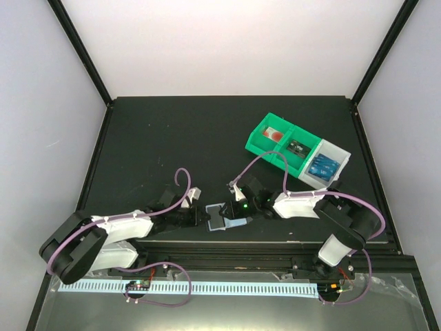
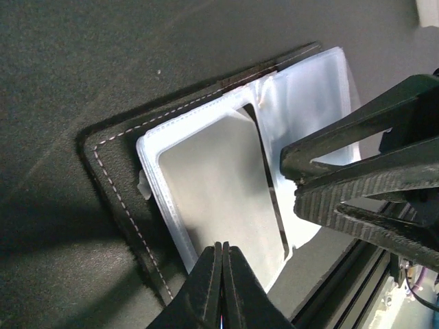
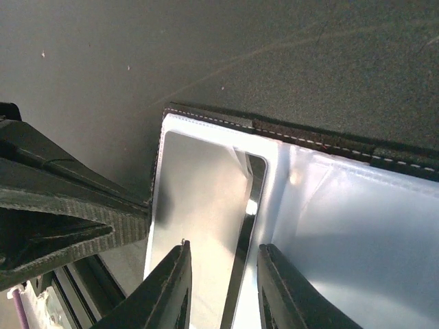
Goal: Take the credit cards out of the card holder
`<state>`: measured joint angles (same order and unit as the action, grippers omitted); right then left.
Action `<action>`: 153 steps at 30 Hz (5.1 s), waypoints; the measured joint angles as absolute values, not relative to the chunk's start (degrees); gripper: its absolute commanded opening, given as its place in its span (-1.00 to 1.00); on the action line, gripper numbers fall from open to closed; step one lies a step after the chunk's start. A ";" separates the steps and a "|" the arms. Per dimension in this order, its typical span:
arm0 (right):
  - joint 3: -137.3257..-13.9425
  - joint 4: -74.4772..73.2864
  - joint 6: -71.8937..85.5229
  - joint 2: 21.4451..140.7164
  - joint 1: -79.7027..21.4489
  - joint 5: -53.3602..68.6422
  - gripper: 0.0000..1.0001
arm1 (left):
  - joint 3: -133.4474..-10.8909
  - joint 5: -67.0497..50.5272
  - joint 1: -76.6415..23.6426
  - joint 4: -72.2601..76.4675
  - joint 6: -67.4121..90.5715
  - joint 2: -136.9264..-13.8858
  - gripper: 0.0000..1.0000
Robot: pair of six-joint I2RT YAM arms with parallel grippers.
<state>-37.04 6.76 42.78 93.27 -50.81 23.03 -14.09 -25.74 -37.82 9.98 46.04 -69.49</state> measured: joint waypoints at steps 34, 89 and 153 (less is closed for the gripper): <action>-35.66 11.51 44.47 93.14 -50.72 20.64 -0.98 | -14.87 -25.96 -37.82 11.20 43.64 -73.89 -0.97; -27.27 20.01 43.99 89.78 -45.58 25.78 -0.98 | -15.29 -24.38 -37.85 9.89 42.35 -73.45 -0.97; -25.56 9.52 51.70 78.61 -43.64 25.85 -0.98 | -13.32 -19.53 -41.67 9.43 37.58 -50.59 -0.43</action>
<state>-25.56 9.52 51.70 78.61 -43.64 25.85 -13.32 -19.53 -41.67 9.43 37.58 -50.59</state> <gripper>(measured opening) 0.011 0.212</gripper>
